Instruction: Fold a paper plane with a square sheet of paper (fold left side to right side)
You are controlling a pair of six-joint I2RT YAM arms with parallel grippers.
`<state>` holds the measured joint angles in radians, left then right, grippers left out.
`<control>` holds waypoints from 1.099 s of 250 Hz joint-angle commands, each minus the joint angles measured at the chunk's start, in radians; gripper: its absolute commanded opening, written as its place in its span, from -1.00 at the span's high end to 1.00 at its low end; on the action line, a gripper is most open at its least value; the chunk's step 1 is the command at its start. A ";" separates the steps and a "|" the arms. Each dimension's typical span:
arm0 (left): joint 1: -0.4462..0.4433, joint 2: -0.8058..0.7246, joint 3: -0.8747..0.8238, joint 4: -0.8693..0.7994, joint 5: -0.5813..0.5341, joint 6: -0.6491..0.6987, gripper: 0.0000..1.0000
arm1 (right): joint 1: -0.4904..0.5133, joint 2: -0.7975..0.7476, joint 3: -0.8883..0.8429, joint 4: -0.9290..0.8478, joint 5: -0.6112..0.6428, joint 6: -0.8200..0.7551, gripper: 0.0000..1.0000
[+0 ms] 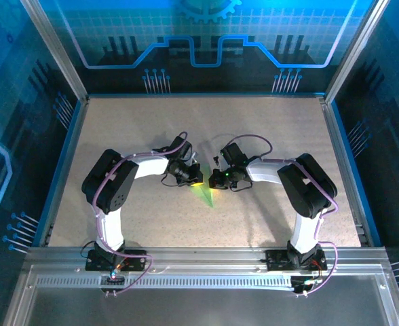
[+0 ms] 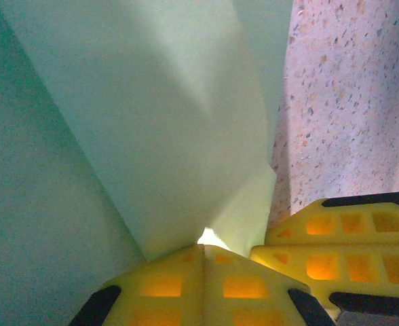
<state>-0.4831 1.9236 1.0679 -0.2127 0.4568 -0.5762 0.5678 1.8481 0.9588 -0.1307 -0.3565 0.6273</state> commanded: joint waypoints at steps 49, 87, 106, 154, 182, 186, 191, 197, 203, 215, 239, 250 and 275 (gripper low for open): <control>-0.002 0.046 -0.052 -0.060 -0.055 0.005 0.91 | 0.007 -0.019 0.006 -0.087 0.019 -0.012 1.00; -0.002 0.046 -0.052 -0.061 -0.055 -0.001 0.92 | 0.000 -0.060 0.031 -0.108 0.011 -0.014 0.95; -0.004 0.048 -0.054 -0.062 -0.057 -0.002 0.92 | -0.008 -0.083 0.035 -0.114 0.009 -0.012 0.90; -0.002 0.048 -0.051 -0.069 -0.061 -0.003 0.93 | -0.030 -0.151 0.025 -0.115 -0.013 -0.005 0.70; -0.003 0.049 -0.047 -0.071 -0.063 -0.004 0.93 | -0.040 -0.189 0.017 -0.162 0.006 -0.013 0.65; -0.003 0.049 -0.047 -0.069 -0.063 -0.005 0.93 | -0.042 -0.195 0.015 -0.166 0.006 -0.014 0.65; -0.003 0.049 -0.047 -0.072 -0.063 -0.005 0.93 | -0.042 -0.203 0.012 -0.169 0.005 -0.016 0.66; -0.002 0.049 -0.047 -0.073 -0.063 -0.005 0.93 | -0.042 -0.211 0.007 -0.173 0.000 -0.017 0.71; -0.003 0.049 -0.047 -0.073 -0.063 -0.006 0.93 | -0.040 -0.220 0.002 -0.175 -0.009 -0.016 0.78; -0.003 0.049 -0.045 -0.072 -0.062 -0.005 0.93 | -0.035 -0.235 -0.012 -0.169 -0.030 -0.013 0.90; -0.004 0.049 -0.045 -0.074 -0.062 -0.003 0.93 | -0.001 -0.266 -0.050 -0.141 -0.071 0.009 1.00; -0.002 0.049 -0.045 -0.074 -0.063 -0.004 0.93 | 0.015 -0.270 -0.069 -0.119 -0.094 0.029 1.00; -0.003 0.049 -0.045 -0.076 -0.063 -0.003 0.93 | 0.050 -0.260 -0.124 -0.042 -0.133 0.078 1.00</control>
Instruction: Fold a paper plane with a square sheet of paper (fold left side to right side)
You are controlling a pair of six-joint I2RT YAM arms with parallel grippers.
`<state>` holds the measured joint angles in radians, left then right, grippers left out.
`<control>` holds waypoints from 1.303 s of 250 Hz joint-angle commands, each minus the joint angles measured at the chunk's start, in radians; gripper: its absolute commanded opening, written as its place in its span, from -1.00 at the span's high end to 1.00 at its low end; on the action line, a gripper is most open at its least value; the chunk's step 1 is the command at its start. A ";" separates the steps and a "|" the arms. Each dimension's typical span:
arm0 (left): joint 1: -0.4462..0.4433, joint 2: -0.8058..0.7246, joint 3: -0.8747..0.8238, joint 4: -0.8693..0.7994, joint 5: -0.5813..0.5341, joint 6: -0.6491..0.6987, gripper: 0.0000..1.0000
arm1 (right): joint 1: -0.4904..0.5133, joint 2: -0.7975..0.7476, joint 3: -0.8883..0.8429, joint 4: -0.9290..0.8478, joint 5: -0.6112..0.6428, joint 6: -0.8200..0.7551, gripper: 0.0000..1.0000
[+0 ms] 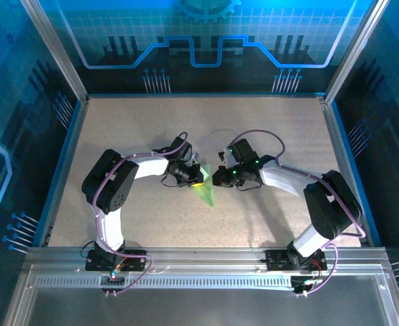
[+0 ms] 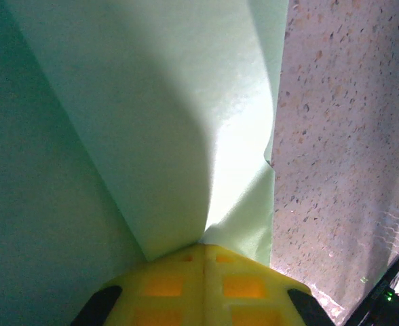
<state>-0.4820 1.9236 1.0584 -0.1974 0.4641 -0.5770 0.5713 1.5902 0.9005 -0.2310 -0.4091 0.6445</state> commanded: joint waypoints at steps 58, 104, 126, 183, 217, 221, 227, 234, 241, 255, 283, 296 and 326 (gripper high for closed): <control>-0.004 0.050 -0.032 -0.094 -0.072 -0.002 0.93 | 0.087 0.058 -0.096 0.126 -0.094 0.093 1.00; -0.005 0.049 -0.031 -0.097 -0.071 0.000 0.93 | 0.086 0.079 -0.108 0.138 -0.095 0.093 1.00; -0.003 0.049 -0.033 -0.097 -0.072 0.000 0.93 | 0.087 0.092 -0.115 0.135 -0.093 0.093 1.00; -0.004 0.051 -0.030 -0.097 -0.072 0.000 0.93 | 0.087 0.104 -0.127 0.120 -0.076 0.086 1.00; -0.004 0.050 -0.030 -0.097 -0.073 0.000 0.93 | 0.088 0.107 -0.137 0.116 -0.073 0.087 1.00; -0.003 0.050 -0.029 -0.097 -0.073 0.000 0.93 | 0.088 0.107 -0.139 0.115 -0.071 0.087 1.00; -0.004 0.051 -0.031 -0.097 -0.073 -0.001 0.93 | 0.088 0.107 -0.140 0.112 -0.067 0.086 1.00; -0.004 0.051 -0.030 -0.096 -0.073 -0.001 0.93 | 0.088 0.107 -0.142 0.110 -0.067 0.084 1.00; -0.004 0.050 -0.031 -0.095 -0.073 -0.001 0.94 | 0.088 0.107 -0.142 0.108 -0.065 0.083 1.00; -0.003 0.051 -0.032 -0.094 -0.073 -0.002 0.93 | 0.089 0.105 -0.144 0.101 -0.063 0.080 1.00; -0.003 0.051 -0.033 -0.094 -0.073 -0.003 0.94 | 0.090 0.103 -0.144 0.087 -0.057 0.074 1.00; -0.004 0.051 -0.034 -0.092 -0.073 -0.003 0.94 | 0.091 0.101 -0.144 0.081 -0.054 0.072 1.00; -0.004 0.051 -0.034 -0.093 -0.074 -0.004 0.94 | 0.091 0.097 -0.147 0.076 -0.050 0.068 1.00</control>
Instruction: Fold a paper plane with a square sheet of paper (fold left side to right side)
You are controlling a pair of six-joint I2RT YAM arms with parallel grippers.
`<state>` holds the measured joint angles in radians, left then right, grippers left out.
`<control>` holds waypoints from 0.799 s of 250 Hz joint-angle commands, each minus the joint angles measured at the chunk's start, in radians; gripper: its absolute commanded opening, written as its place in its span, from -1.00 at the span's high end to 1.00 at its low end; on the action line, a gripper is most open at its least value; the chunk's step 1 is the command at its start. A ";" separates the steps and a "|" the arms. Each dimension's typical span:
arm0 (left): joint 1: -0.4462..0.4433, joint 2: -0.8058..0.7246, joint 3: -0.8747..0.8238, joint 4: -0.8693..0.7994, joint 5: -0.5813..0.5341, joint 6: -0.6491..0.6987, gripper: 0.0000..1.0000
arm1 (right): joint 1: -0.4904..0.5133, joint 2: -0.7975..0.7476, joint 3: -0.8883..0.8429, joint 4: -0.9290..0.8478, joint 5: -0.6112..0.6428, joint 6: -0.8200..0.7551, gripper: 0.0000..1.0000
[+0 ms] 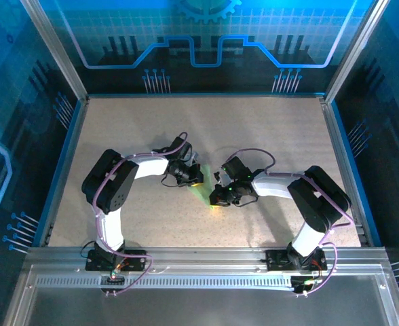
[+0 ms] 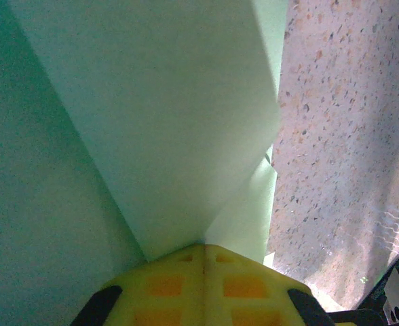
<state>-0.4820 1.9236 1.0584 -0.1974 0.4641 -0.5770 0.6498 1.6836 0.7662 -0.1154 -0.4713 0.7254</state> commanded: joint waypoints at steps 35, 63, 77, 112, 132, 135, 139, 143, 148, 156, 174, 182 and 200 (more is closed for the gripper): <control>-0.003 0.052 -0.032 -0.093 -0.074 -0.004 0.94 | 0.016 0.006 -0.013 -0.046 0.010 -0.012 1.00; -0.003 0.052 -0.031 -0.093 -0.074 -0.004 0.94 | 0.017 0.011 -0.013 -0.047 0.011 -0.014 1.00; -0.004 0.052 -0.031 -0.093 -0.074 -0.004 0.94 | 0.018 0.014 -0.014 -0.049 0.012 -0.014 1.00; -0.004 0.053 -0.031 -0.094 -0.075 -0.003 0.94 | 0.019 0.019 -0.015 -0.061 0.024 -0.013 1.00; -0.004 0.054 -0.029 -0.095 -0.076 -0.001 0.94 | 0.020 0.019 -0.016 -0.066 0.029 -0.015 1.00; -0.003 0.054 -0.030 -0.095 -0.076 -0.001 0.94 | 0.020 0.018 -0.015 -0.067 0.028 -0.015 1.00; -0.003 0.054 -0.030 -0.096 -0.076 -0.002 0.94 | 0.020 0.018 -0.015 -0.067 0.029 -0.015 1.00; -0.003 0.054 -0.030 -0.096 -0.075 -0.001 0.94 | 0.021 0.018 -0.015 -0.067 0.029 -0.015 1.00; -0.004 0.055 -0.029 -0.095 -0.076 -0.001 0.94 | 0.021 0.019 -0.015 -0.067 0.029 -0.015 1.00; -0.003 0.055 -0.029 -0.095 -0.075 -0.002 0.94 | 0.022 0.020 -0.013 -0.069 0.028 -0.015 1.00; -0.004 0.057 -0.027 -0.096 -0.074 -0.001 0.94 | 0.024 0.023 -0.012 -0.069 0.026 -0.017 1.00; -0.004 0.058 -0.026 -0.095 -0.075 0.000 0.94 | 0.025 0.025 -0.013 -0.068 0.025 -0.017 1.00; -0.004 0.058 -0.026 -0.095 -0.073 -0.001 0.94 | 0.027 0.028 -0.013 -0.067 0.021 -0.016 1.00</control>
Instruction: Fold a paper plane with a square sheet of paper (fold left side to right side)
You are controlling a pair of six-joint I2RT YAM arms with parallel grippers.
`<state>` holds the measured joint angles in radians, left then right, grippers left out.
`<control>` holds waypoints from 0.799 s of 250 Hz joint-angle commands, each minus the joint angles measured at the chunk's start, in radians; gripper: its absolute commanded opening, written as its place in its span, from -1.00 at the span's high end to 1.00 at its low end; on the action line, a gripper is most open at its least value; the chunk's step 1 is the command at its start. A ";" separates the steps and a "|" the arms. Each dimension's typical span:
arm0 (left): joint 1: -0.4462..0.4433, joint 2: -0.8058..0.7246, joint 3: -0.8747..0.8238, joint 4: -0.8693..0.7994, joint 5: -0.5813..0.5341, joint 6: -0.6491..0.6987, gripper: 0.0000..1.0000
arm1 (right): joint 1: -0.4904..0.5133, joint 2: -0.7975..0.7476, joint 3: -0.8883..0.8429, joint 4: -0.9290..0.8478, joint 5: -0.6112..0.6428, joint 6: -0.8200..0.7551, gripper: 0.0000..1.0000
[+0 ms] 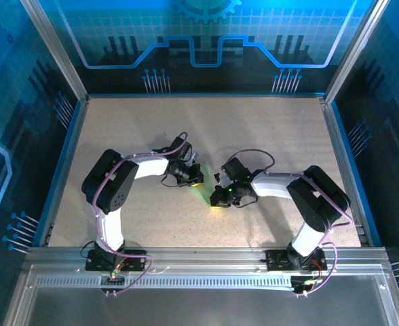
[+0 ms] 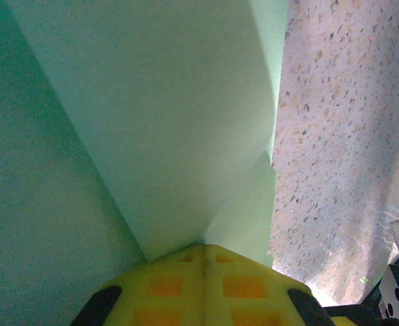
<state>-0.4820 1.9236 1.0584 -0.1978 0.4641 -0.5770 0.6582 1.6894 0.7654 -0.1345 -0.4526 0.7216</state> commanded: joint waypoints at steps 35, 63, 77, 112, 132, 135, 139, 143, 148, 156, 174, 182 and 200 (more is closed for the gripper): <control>-0.004 0.058 -0.025 -0.097 -0.074 0.000 0.94 | 0.022 0.023 -0.014 -0.045 -0.002 -0.011 1.00; -0.003 0.058 -0.025 -0.098 -0.075 -0.001 0.94 | 0.021 0.027 -0.012 -0.062 0.004 -0.016 1.00; -0.002 0.058 -0.025 -0.098 -0.075 0.000 0.94 | 0.021 0.027 -0.014 -0.065 0.005 -0.018 1.00; -0.003 0.058 -0.024 -0.100 -0.076 0.000 0.94 | 0.021 0.024 -0.020 -0.069 0.001 -0.018 1.00; -0.002 0.060 -0.021 -0.099 -0.076 0.000 0.94 | 0.023 0.017 -0.029 -0.073 -0.001 -0.019 1.00; -0.003 0.060 -0.021 -0.100 -0.076 0.000 0.94 | 0.023 0.016 -0.030 -0.073 -0.001 -0.018 1.00; -0.003 0.059 -0.020 -0.101 -0.077 0.000 0.94 | 0.023 0.014 -0.033 -0.073 -0.002 -0.016 1.00; -0.003 0.060 -0.020 -0.101 -0.077 -0.001 0.94 | 0.023 0.013 -0.037 -0.073 -0.002 -0.016 1.00; -0.003 0.060 -0.020 -0.101 -0.077 -0.001 0.94 | 0.023 0.012 -0.039 -0.073 -0.003 -0.017 1.00; -0.003 0.060 -0.019 -0.101 -0.077 0.000 0.94 | 0.023 0.010 -0.043 -0.070 -0.007 -0.015 1.00; -0.003 0.061 -0.018 -0.103 -0.078 0.000 0.94 | 0.026 0.006 -0.054 -0.069 -0.010 -0.013 1.00; -0.003 0.061 -0.018 -0.102 -0.080 0.000 0.94 | 0.027 0.004 -0.057 -0.069 -0.012 -0.011 1.00; -0.003 0.063 -0.014 -0.104 -0.079 0.000 0.94 | 0.029 -0.003 -0.068 -0.068 -0.013 -0.007 1.00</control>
<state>-0.4820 1.9244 1.0588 -0.1978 0.4641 -0.5770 0.6624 1.6936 0.7464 -0.1158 -0.4564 0.7147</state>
